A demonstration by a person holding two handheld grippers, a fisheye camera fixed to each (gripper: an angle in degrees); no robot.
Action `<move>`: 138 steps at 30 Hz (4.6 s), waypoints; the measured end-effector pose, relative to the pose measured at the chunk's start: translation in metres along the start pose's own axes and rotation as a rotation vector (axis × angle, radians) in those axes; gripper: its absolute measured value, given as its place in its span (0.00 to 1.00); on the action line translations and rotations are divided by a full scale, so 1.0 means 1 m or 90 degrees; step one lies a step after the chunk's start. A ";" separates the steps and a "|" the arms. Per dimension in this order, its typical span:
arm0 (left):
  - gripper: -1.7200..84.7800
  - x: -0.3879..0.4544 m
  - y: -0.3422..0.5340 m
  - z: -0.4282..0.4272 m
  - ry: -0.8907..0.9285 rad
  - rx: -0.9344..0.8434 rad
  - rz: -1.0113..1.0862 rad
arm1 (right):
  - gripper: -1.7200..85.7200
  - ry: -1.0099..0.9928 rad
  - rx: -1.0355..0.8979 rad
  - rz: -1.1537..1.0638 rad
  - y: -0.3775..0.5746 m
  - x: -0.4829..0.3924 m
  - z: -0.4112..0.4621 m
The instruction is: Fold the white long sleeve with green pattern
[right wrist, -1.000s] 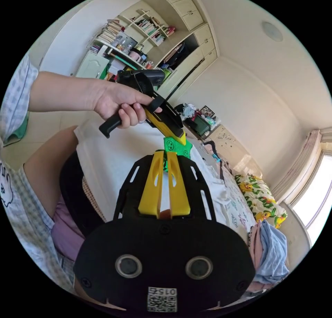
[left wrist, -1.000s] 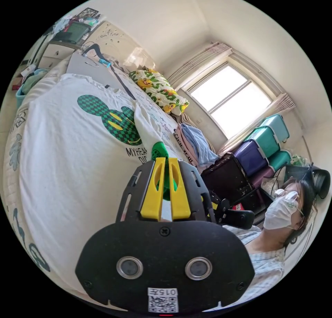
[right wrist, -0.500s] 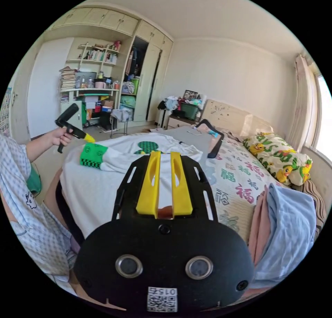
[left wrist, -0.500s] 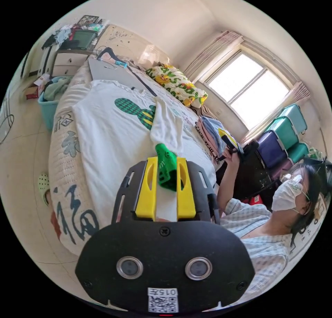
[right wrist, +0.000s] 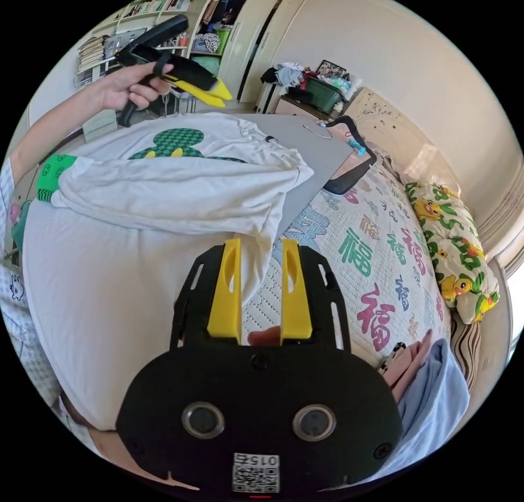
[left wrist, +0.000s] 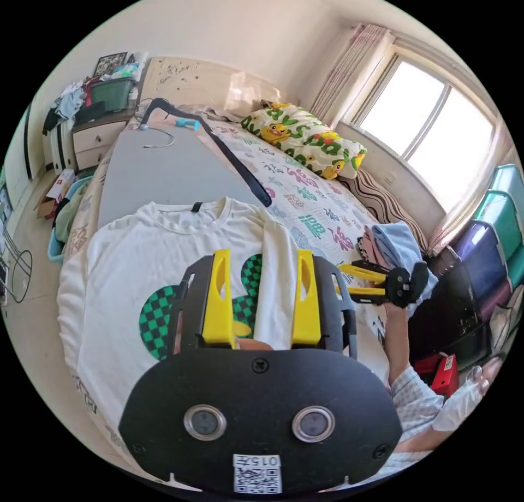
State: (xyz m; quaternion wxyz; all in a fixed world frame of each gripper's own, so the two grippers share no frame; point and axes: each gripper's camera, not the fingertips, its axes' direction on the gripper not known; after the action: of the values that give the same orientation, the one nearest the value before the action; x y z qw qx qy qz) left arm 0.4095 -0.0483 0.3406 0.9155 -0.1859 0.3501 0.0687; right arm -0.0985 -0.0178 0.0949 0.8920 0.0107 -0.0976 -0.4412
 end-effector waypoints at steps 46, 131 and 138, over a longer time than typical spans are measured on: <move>0.07 0.153 -0.064 -0.073 0.007 -0.003 0.216 | 0.08 0.045 -0.029 0.078 -0.097 0.044 -0.097; 0.02 -0.043 0.366 -0.284 0.080 0.082 0.100 | 0.06 0.049 0.137 0.159 0.179 -0.422 0.129; 0.01 -0.037 0.389 -0.284 0.023 0.108 0.087 | 0.01 0.091 0.160 0.187 0.200 -0.440 0.146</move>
State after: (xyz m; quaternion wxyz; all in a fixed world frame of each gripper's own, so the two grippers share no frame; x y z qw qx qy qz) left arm 0.1073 0.2000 0.0570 0.9147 -0.0849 0.3828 0.0976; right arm -0.2286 0.4613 0.1865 0.9431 0.1388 -0.0892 -0.2886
